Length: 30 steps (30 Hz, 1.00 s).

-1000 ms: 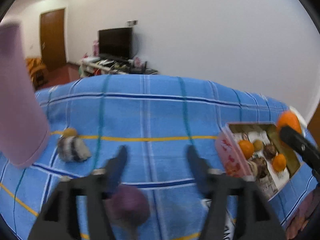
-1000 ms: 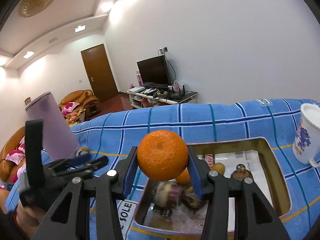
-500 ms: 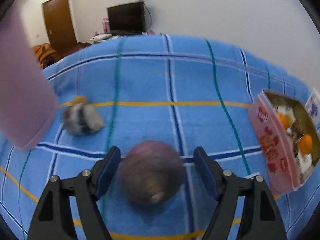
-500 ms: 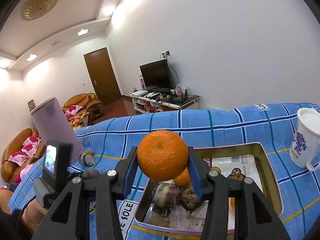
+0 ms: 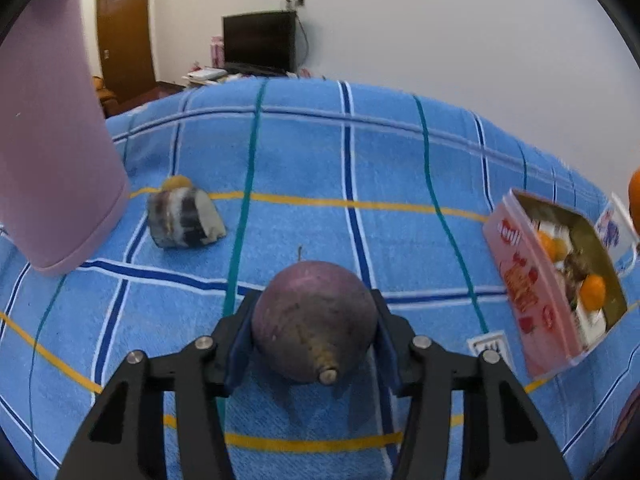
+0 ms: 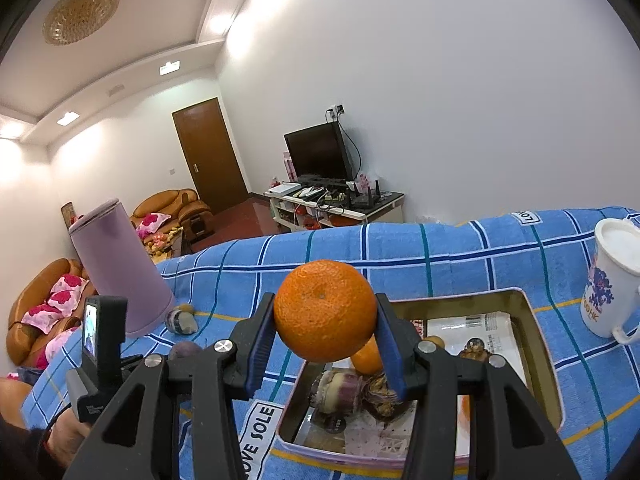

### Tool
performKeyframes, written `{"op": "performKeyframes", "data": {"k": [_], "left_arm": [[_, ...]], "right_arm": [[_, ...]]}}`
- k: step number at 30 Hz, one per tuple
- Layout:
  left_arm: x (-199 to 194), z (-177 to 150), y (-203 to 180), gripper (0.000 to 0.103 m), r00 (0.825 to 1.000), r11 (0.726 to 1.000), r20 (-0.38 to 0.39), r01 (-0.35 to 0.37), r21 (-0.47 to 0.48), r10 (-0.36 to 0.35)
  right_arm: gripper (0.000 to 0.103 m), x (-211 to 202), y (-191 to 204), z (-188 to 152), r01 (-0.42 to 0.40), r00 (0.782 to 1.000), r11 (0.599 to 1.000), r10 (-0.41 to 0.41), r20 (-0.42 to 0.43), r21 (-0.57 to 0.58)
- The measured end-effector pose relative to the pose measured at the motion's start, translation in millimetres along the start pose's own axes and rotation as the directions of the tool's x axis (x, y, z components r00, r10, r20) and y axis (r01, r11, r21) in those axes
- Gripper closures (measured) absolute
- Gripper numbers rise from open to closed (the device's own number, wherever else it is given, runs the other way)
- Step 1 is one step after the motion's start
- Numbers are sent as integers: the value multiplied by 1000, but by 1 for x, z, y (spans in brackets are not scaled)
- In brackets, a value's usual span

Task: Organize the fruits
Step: 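Carry orange and turnip into the tin tray and open both tools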

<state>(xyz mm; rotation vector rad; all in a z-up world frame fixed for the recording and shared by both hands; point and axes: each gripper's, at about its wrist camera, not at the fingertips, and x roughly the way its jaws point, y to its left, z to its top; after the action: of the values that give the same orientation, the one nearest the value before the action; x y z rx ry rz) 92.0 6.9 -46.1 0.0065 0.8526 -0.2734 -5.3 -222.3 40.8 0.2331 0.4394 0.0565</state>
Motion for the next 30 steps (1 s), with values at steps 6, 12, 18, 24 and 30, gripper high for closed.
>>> {"op": "performKeyframes", "data": {"k": [6,12,18,24,30], "left_arm": [[-48,12,-36,49,978,993,184,85,77,-98],[-67,28,-98,49,957,969,222,144,200,-188],[-49,31,-157,49,959,956,181,175,235,-220],[-17,28,-196,49,966,949,103,206,240,-236],[-7,17,-213,49,970,937,62,209,280,-235]], "right_arm": [[54,-18,-27,11,36,997,999,-36,70,2],[54,-25,-69,17,108,990,994,-110,84,22],[54,-16,-96,17,170,984,986,-170,45,7],[54,10,-117,13,169,984,986,-169,-49,5],[53,34,-116,6,146,981,988,-150,-121,-41]]}}
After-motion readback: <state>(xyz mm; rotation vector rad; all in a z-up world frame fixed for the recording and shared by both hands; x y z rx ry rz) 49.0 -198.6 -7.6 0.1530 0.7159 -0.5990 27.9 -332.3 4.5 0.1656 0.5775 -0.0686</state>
